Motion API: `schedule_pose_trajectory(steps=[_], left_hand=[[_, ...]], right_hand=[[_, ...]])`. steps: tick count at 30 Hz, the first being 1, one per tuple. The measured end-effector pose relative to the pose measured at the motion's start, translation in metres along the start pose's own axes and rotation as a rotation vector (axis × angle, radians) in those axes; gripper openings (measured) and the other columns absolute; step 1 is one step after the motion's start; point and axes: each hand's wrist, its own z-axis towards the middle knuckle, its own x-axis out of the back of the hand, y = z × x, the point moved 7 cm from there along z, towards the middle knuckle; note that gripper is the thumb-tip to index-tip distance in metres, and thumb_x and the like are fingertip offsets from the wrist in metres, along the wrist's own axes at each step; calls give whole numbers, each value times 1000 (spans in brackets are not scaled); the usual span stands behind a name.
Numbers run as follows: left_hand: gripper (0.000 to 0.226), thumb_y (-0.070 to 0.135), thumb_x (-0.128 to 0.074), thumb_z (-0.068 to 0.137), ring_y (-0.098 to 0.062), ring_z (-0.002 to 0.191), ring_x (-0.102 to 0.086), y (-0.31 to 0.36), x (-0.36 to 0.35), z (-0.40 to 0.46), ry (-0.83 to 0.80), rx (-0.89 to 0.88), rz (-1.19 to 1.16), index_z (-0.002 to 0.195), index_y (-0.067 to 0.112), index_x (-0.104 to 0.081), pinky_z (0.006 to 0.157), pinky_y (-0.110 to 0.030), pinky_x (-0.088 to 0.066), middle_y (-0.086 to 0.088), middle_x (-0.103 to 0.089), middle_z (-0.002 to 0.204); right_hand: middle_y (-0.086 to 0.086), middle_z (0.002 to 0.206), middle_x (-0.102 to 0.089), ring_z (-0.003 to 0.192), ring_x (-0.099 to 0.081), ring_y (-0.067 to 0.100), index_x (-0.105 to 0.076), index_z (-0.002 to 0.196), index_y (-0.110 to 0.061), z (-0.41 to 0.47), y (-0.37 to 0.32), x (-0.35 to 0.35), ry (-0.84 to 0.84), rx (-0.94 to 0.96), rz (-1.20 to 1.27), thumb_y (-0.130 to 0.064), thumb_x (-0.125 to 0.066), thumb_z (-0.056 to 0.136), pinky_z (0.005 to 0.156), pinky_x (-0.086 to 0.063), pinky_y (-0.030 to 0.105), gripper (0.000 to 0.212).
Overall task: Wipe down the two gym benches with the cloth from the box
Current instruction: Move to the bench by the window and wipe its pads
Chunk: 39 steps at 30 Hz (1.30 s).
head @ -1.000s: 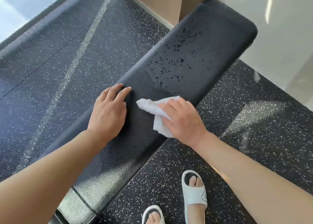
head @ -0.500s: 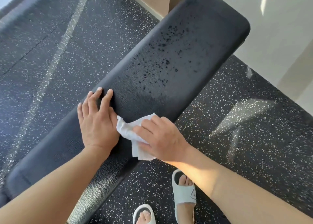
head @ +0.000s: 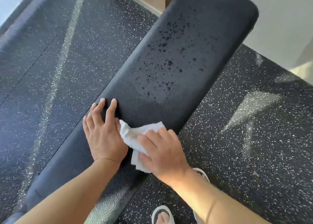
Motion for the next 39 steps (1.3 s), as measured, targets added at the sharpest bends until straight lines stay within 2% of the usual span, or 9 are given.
schedule_pose_trajectory(steps=[5, 9, 13, 16, 20, 27, 30, 33, 39], left_hand=[[57, 23, -42, 99, -31, 154, -24, -3, -3, 0, -10, 4, -1, 155, 28, -46, 128, -56, -18, -7, -35, 164], [55, 25, -40, 99, -35, 152, -30, 1, 0, 0, 35, -13, 3, 153, 24, -49, 125, -59, -22, -9, -40, 161], [55, 26, -39, 99, -35, 153, -30, -1, -3, 0, 35, -18, 16, 153, 23, -47, 126, -59, -20, -8, -39, 161], [55, 26, -39, 99, -34, 155, -29, -4, -5, 0, 27, -7, 11, 153, 24, -46, 127, -58, -18, -6, -38, 162], [51, 27, -40, 99, -32, 155, -29, -6, -7, -1, 31, -5, 7, 150, 24, -47, 128, -58, -18, -4, -39, 162], [45, 25, -43, 98, -35, 153, -33, -4, -6, 0, 34, -6, 2, 142, 20, -53, 128, -57, -18, -8, -44, 159], [41, 22, -45, 98, -36, 153, -34, -3, -4, -1, 36, 0, -7, 137, 16, -55, 127, -59, -20, -9, -46, 158], [36, 22, -46, 98, -35, 153, -33, -2, -4, -1, 28, 6, -13, 133, 16, -55, 127, -59, -19, -8, -45, 160], [44, 25, -42, 99, -32, 156, -30, -3, -4, -1, 25, 8, -23, 141, 21, -52, 129, -57, -16, -4, -42, 162]], right_hand=[[-1, 81, -58, 69, -47, 25, -75, 98, -17, -3, -2, 1, -9, 140, -42, -25, -66, 93, 59, -33, 39, 13], [-2, 85, -61, 73, -54, 26, -76, 105, -17, 17, 43, 26, 19, 53, -114, -31, -65, 92, 64, -37, 40, 22], [0, 87, -61, 75, -55, 28, -74, 108, -14, 35, 56, 31, -85, 65, -149, -29, -67, 92, 66, -41, 43, 23], [0, 90, -62, 79, -57, 28, -73, 110, -16, 56, 48, 21, -132, 88, -158, -30, -67, 91, 68, -41, 41, 24], [-2, 102, -64, 93, -60, 27, -68, 113, -20, 117, 30, -7, -168, 61, -174, -33, -64, 93, 77, -39, 40, 25], [-2, 109, -62, 102, -57, 24, -60, 109, -22, 210, -1, -59, -188, 31, -189, -30, -48, 98, 85, -34, 38, 18], [-1, 112, -62, 105, -56, 25, -61, 112, -22, 198, 1, -52, -212, 26, -158, -30, -49, 98, 86, -35, 39, 20], [0, 111, -64, 103, -58, 27, -65, 115, -18, 155, 14, -28, -220, -1, -84, -27, -57, 94, 84, -41, 40, 24], [-4, 95, -57, 84, -53, 24, -66, 116, -17, 49, 41, 16, -212, 16, -82, -26, -64, 92, 72, -39, 37, 26]])
